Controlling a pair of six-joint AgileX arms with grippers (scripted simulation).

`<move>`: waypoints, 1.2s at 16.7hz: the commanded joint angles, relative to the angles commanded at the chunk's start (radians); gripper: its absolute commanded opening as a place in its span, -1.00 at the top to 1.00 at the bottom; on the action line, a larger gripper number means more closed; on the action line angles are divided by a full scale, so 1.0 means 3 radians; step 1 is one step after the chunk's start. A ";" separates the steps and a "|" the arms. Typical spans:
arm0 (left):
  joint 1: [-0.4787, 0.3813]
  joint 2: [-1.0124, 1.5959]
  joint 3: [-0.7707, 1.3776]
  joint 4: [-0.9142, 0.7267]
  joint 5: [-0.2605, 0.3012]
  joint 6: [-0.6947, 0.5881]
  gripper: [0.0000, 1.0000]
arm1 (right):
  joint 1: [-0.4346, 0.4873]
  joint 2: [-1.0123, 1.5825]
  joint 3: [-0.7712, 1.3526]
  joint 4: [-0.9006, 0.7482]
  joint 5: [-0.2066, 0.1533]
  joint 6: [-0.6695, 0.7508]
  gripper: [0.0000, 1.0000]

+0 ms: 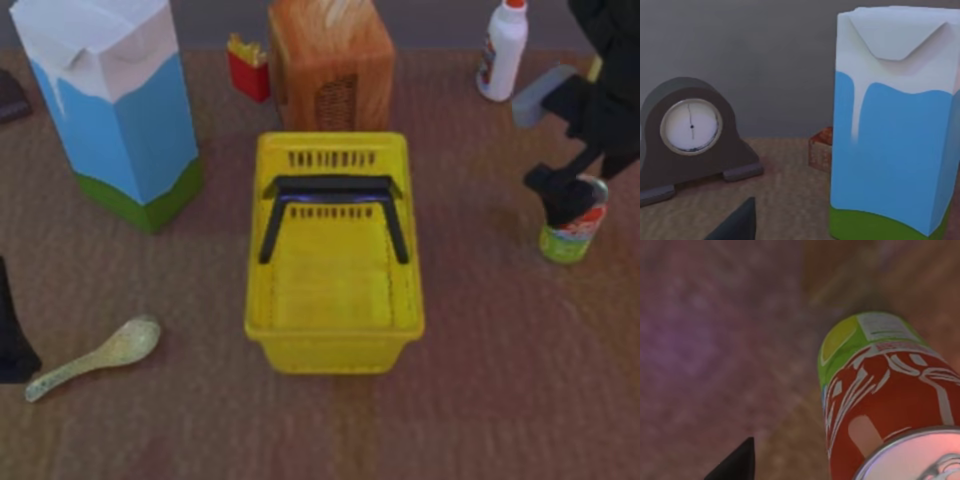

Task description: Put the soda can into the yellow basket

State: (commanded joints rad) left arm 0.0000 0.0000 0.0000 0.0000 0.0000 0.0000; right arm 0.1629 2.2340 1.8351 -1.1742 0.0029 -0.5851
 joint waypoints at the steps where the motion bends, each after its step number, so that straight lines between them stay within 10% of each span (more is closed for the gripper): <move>1: 0.0000 0.0000 0.0000 0.0000 0.0000 0.0000 -1.00 | 0.0001 0.0022 -0.0065 0.0088 0.0000 0.0003 -1.00; 9: 0.0000 0.0000 0.0000 0.0000 0.0000 0.0000 -1.00 | 0.0007 0.0118 -0.0322 0.0440 0.0001 0.0010 -1.00; 20: 0.0000 0.0000 0.0000 0.0000 0.0000 0.0000 -1.00 | 0.0007 0.0118 -0.0322 0.0440 0.0001 0.0010 0.66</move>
State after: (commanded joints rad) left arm 0.0000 0.0000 0.0000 0.0000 0.0000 0.0000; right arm 0.1651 2.2694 1.7387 -1.0422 0.0032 -0.5820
